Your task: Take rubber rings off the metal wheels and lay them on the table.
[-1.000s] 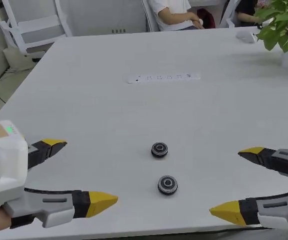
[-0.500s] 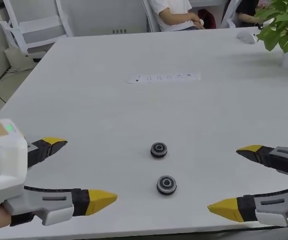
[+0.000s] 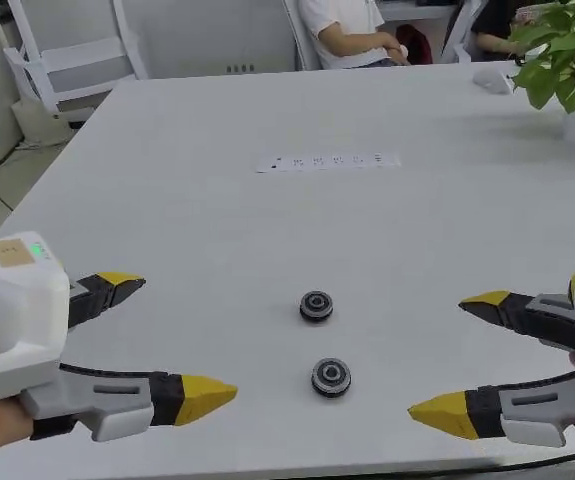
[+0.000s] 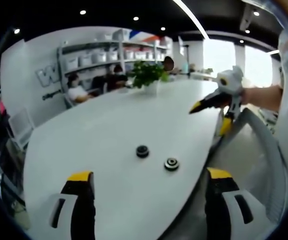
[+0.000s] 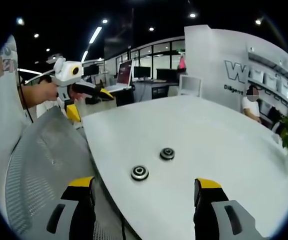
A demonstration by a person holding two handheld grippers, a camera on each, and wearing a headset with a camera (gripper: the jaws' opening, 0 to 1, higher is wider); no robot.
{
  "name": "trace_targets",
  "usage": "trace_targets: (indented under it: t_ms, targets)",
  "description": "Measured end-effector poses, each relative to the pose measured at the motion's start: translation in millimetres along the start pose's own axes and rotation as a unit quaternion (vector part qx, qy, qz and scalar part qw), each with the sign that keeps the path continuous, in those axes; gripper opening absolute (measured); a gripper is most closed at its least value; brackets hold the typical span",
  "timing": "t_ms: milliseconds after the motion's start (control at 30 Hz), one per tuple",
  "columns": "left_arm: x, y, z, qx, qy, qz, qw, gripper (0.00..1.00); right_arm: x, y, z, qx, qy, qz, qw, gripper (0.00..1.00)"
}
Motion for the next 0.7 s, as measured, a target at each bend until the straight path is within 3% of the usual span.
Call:
trace_targets:
  t_ms: [100,700]
  targets:
    - [-3.4,-1.0,-1.5,0.009,0.007,0.004,0.9999,0.91,-3.1,-0.7,1.2,0.004,-0.003,-0.001,1.0,0.79]
    - [-26.5,-2.5,-10.8,-0.026,0.019,-0.011,0.9994,0.88,-21.9,-0.3,13.6,0.011,-0.012,-0.003,0.9999,0.75]
Point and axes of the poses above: the centre of the closed fingertips' face, and the gripper's own axes: x roughly backward along the fingers, z roughly to its right, y roughly out of its underside, the point moved 8 cm from there along x, roughly backward along the fingers, and after that the axes turned 2 degrees about -x, right-handed, at the moved point
